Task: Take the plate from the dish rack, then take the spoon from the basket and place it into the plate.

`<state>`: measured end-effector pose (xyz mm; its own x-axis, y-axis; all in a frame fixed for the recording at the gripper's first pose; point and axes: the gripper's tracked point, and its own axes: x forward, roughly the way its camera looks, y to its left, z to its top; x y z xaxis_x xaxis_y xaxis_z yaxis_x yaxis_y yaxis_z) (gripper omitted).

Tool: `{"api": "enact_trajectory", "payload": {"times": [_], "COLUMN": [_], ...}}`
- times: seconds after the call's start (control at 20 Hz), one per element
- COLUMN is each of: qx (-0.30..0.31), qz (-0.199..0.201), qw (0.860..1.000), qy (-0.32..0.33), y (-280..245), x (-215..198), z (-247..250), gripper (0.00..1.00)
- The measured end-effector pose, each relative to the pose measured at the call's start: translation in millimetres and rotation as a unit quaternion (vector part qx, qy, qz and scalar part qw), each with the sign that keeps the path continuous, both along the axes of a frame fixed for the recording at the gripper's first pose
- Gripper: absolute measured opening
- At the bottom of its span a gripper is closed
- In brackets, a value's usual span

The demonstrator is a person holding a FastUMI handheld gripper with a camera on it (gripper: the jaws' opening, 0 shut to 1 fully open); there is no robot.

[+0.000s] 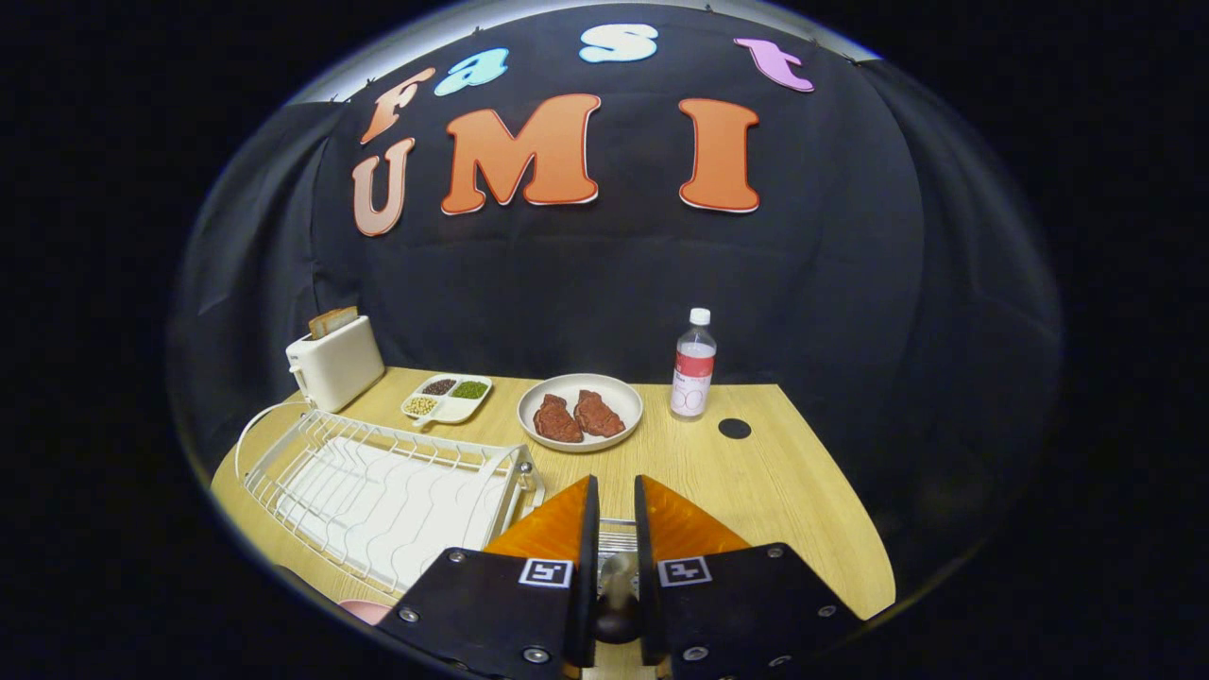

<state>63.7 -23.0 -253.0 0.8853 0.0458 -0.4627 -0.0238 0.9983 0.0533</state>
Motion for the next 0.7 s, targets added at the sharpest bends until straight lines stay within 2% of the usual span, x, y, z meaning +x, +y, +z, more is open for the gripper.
{"api": "enact_trajectory", "payload": {"times": [0.45, 0.7], "qx": [0.016, 0.034], "qz": [0.002, 0.044], "qw": [1.0, 0.997], "qy": [-0.021, -0.043], "y": [1, 25], "x": [-17, -48], "z": [58, 95], "gripper": [0.19, 0.18]}}
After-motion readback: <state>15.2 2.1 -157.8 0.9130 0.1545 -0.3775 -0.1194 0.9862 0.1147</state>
